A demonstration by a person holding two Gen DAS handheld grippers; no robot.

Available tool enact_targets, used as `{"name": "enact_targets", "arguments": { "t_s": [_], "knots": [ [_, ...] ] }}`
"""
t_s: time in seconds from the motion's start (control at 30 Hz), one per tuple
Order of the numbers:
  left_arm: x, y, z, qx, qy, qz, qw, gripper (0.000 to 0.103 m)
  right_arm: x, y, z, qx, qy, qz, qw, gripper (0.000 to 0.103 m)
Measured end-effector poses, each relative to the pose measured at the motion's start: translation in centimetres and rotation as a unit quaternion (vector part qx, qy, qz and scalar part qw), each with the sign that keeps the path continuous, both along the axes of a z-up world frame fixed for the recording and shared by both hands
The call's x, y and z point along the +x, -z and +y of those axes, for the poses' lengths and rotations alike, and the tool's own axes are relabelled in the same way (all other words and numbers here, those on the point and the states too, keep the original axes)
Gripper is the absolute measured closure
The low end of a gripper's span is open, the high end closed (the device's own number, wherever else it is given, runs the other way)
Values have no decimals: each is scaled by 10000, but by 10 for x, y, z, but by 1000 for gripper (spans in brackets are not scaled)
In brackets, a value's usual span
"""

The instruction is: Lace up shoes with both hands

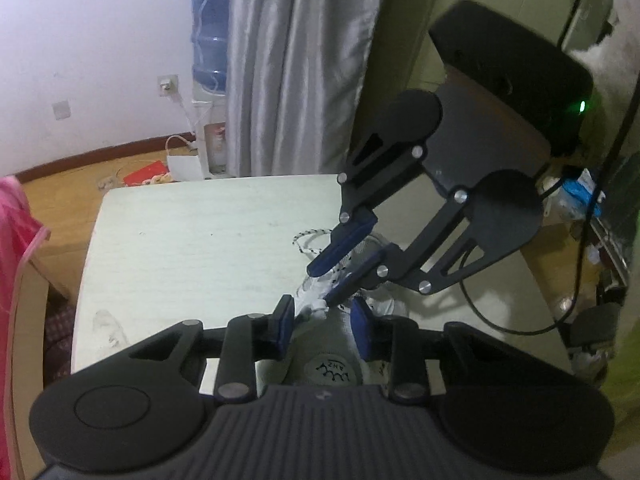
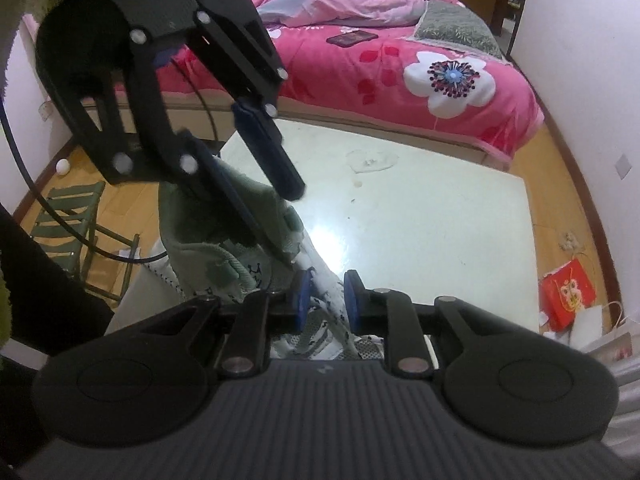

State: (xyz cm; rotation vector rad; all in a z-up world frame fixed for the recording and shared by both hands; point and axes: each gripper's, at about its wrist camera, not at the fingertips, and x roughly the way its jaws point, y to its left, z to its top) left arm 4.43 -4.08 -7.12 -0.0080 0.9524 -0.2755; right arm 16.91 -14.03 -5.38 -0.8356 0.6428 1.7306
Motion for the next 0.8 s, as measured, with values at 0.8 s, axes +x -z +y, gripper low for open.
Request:
{"name": "enact_targets", "arguments": {
  "t_s": [0.8],
  "knots": [
    [10, 42, -32, 1273, 623, -360, 9892, 85, 61, 41, -7, -793, 3347, 3517, 8706, 92]
  ]
}}
